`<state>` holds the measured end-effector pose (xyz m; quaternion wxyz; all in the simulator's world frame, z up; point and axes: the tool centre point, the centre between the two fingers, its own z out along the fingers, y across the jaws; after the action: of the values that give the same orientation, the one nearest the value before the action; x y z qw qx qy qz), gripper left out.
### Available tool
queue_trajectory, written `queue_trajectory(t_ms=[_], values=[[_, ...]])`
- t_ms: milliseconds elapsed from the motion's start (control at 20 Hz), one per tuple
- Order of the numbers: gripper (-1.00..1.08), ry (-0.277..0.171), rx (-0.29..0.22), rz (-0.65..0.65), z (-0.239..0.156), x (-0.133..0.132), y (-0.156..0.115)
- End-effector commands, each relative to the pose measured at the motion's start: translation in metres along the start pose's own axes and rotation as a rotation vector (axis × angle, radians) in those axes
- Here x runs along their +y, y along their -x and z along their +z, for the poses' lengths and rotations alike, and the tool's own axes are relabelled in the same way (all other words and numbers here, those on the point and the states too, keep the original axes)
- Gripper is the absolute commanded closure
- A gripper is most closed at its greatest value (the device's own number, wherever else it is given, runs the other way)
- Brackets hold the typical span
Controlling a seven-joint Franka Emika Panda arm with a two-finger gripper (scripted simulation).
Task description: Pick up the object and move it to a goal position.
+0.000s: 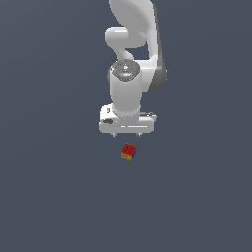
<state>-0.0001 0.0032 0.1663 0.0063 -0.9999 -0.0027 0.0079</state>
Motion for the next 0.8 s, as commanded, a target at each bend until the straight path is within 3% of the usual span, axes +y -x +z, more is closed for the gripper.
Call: queue_trajectory(t_ms=[0, 750], values=[[-0.92, 0.000, 0.000, 0.000, 0.0000, 0.0000, 0.0000], [-0.92, 0.025, 0.001, -0.059, 0.0012, 0.0038, 0.0012]])
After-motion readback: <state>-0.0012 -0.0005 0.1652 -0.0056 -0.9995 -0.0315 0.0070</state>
